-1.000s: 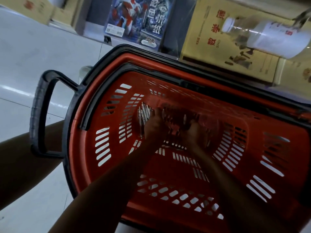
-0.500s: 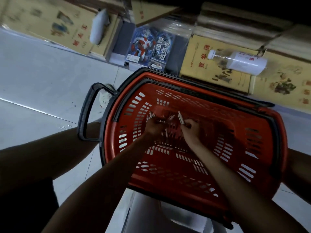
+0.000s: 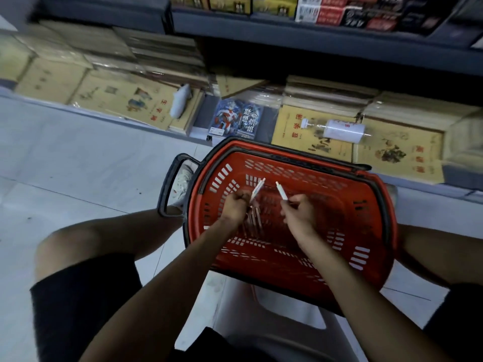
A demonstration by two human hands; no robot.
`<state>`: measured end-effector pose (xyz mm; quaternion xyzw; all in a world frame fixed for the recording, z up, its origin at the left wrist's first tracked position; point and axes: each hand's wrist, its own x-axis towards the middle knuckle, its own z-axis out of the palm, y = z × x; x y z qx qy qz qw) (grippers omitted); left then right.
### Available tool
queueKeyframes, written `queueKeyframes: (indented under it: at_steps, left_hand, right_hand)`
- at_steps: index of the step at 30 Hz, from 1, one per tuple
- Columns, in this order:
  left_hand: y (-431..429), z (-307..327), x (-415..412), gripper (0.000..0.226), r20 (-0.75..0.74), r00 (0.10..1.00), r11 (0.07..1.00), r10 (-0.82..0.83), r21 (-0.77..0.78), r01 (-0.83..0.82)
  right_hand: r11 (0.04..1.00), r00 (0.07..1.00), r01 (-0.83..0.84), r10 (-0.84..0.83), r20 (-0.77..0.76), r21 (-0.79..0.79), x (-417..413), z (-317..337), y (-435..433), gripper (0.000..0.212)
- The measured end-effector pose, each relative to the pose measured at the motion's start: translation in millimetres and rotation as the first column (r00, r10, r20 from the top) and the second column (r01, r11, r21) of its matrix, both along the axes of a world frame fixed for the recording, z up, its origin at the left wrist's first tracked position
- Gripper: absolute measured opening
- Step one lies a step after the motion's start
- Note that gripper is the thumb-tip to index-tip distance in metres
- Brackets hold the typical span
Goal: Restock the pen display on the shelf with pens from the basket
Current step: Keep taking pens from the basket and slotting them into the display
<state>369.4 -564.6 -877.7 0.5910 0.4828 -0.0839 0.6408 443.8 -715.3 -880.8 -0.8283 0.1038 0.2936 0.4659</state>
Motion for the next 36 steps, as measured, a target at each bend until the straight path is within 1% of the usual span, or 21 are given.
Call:
queueKeyframes:
  at_steps: [2, 6, 9, 11, 13, 15, 17, 19, 22, 26, 28, 31, 33, 36]
  left_hand:
    - [-7, 18, -2, 0.029, 0.020, 0.999, 1.000, 0.028, -0.002, -0.028]
    - [-16, 47, -5, 0.016, 0.031, 0.992, 0.992, 0.119, -0.054, -0.117]
    - [-20, 67, -6, 0.011, 0.083, 0.992, 0.995, 0.097, -0.039, -0.094]
    - [-23, 83, -6, 0.006, 0.161, 0.984, 0.996, 0.081, -0.042, -0.075]
    - [-24, 102, -7, 0.005, 0.221, 0.975, 0.999, 0.033, -0.024, -0.028]
    - [-24, 118, -6, 0.012, 0.251, 0.968, 1.000, -0.008, 0.003, 0.008]
    - [-22, 138, -5, 0.018, 0.295, 0.955, 1.000, -0.008, 0.000, 0.008]
    - [-20, 162, -1, 0.019, 0.351, 0.936, 1.000, 0.002, -0.025, 0.007]
    - [-18, 202, 4, 0.021, 0.407, 0.913, 0.999, -0.015, -0.038, 0.033]
    - [-24, 249, 17, 0.027, 0.508, 0.860, 0.998, -0.053, 0.014, 0.054]
    - [-27, 271, 25, 0.028, 0.557, 0.828, 0.998, -0.066, 0.027, 0.061]
    - [-33, 309, 37, 0.022, 0.615, 0.772, 0.986, -0.160, 0.129, 0.101]
    - [-38, 333, 46, 0.023, 0.643, 0.741, 0.979, -0.195, 0.170, 0.110]
    - [-45, 367, 62, 0.025, 0.730, 0.659, 0.983, -0.181, 0.131, 0.126]
  right_hand:
    - [1.000, 1.000, -0.008, 0.007, 0.030, 0.022, -2, 15, -4, 0.018]
    - [0.997, 0.996, -0.021, 0.014, 0.092, 0.080, -1, 43, -11, 0.021]
    - [0.991, 0.989, -0.030, 0.011, 0.145, 0.130, 2, 65, -15, 0.021]
    - [0.988, 0.984, -0.046, 0.020, 0.175, 0.149, 4, 78, -16, 0.025]
    - [0.986, 0.977, -0.079, 0.048, 0.206, 0.144, 5, 92, -18, 0.023]
    - [0.986, 0.966, -0.129, 0.101, 0.237, 0.103, 6, 111, -21, 0.018]
    - [0.984, 0.956, -0.169, 0.149, 0.251, 0.058, 8, 137, -24, 0.019]
    - [0.980, 0.955, -0.178, 0.151, 0.256, 0.085, 10, 166, -28, 0.023]
    - [0.974, 0.958, -0.153, 0.105, 0.265, 0.169, 15, 209, -37, 0.030]
    - [0.946, 0.952, -0.139, 0.047, 0.302, 0.294, 30, 255, -42, 0.032]
    - [0.942, 0.949, -0.118, 0.013, 0.315, 0.314, 39, 278, -45, 0.032]
    - [0.932, 0.931, -0.138, 0.007, 0.364, 0.335, 50, 317, -52, 0.029]
    - [0.928, 0.905, -0.178, 0.024, 0.425, 0.328, 54, 341, -58, 0.027]
    - [0.923, 0.823, -0.269, 0.072, 0.564, 0.275, 60, 375, -65, 0.024]
